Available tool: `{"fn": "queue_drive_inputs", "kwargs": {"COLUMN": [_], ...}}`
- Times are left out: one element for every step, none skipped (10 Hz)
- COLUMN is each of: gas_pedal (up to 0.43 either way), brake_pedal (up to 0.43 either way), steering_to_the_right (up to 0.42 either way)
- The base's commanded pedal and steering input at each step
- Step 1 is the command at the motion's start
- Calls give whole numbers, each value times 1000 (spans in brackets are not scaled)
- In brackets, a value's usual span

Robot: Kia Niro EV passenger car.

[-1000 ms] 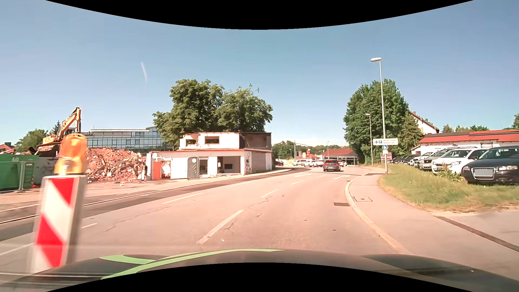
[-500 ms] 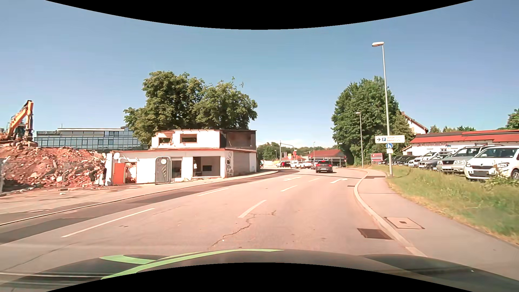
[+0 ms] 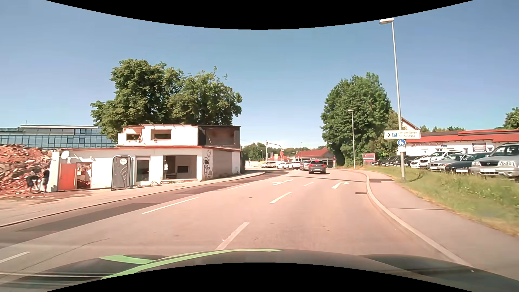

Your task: Follow the waypoints while adhering to traffic rules and regulations

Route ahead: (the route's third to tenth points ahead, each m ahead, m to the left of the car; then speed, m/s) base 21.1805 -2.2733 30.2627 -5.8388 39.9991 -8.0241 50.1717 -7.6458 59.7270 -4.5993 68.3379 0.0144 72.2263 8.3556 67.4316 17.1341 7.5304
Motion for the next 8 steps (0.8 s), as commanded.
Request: {"fn": "queue_drive_inputs", "kwargs": {"gas_pedal": [0, 0, 0, 0, 0, 0, 0, 0], "brake_pedal": [0, 0, 6, 12, 67, 91, 110, 134], "steering_to_the_right": [65, 63, 61, 61, 61, 61, 61, 62]}}
